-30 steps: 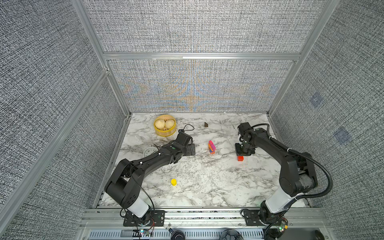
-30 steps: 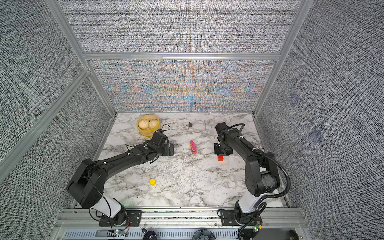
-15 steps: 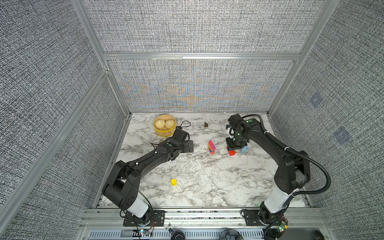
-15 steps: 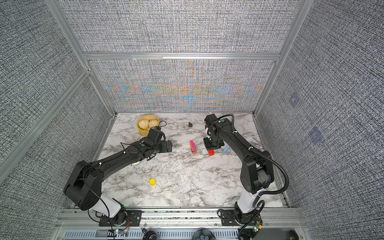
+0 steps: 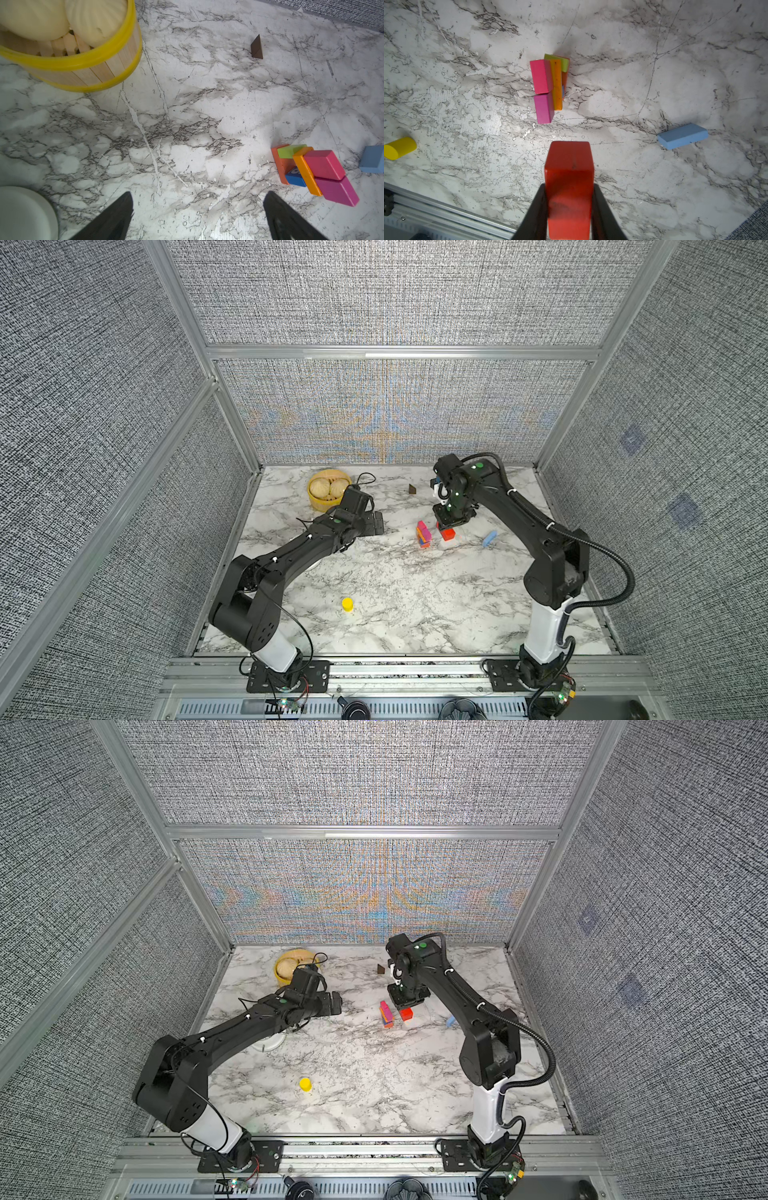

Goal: Build the wood block tower
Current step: 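Lift the red block and carry it toward the tower with the right gripper, then position the red block above the magenta cube with the right gripper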

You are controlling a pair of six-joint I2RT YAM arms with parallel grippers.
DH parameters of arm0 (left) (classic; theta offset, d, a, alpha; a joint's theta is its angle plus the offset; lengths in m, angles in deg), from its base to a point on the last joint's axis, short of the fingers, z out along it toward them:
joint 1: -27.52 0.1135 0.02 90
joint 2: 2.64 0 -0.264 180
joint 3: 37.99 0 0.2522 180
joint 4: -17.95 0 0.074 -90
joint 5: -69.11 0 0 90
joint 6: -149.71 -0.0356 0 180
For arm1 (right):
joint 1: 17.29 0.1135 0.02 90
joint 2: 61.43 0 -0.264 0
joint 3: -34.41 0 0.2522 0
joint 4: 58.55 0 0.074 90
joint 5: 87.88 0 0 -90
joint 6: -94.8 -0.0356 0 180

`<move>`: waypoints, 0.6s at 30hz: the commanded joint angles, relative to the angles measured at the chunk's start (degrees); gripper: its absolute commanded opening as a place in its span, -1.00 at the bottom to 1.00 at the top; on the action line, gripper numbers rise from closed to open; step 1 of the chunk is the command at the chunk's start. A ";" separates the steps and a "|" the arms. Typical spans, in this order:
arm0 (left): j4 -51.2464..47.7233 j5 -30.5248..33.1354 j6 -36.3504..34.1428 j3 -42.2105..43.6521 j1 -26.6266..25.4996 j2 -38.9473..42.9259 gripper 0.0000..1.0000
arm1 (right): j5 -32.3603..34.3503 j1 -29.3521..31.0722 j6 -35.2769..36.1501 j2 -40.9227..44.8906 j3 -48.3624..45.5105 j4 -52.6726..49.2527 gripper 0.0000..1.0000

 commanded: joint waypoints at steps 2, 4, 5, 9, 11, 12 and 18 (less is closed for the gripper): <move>0.91 -1.24 -0.71 -1.35 0.73 -1.77 0.98 | -0.56 0.62 0.75 -2.31 3.02 -2.79 -0.58; 0.84 -1.26 -0.78 -2.15 0.99 -2.73 0.97 | -0.82 0.89 0.80 -3.76 4.90 -3.31 -0.58; 0.93 -1.26 -0.75 -2.41 1.04 -3.14 0.98 | -0.72 0.98 0.81 -4.43 5.73 -3.55 -0.58; 1.53 -1.21 -0.89 -3.09 1.58 -4.37 0.98 | -0.37 1.52 1.14 -7.53 9.45 -5.05 -0.58; 1.95 -1.35 -0.89 -3.09 1.83 -4.57 0.98 | -0.28 1.82 1.27 -8.90 11.23 -5.92 -0.58; 2.16 -1.34 -0.89 -3.00 1.98 -4.64 0.98 | -0.28 2.03 1.26 -9.50 12.07 -6.35 -0.58; 3.38 -1.77 -0.89 -2.15 2.73 -5.12 0.98 | -0.08 2.91 1.37 -12.35 15.85 -8.00 -0.58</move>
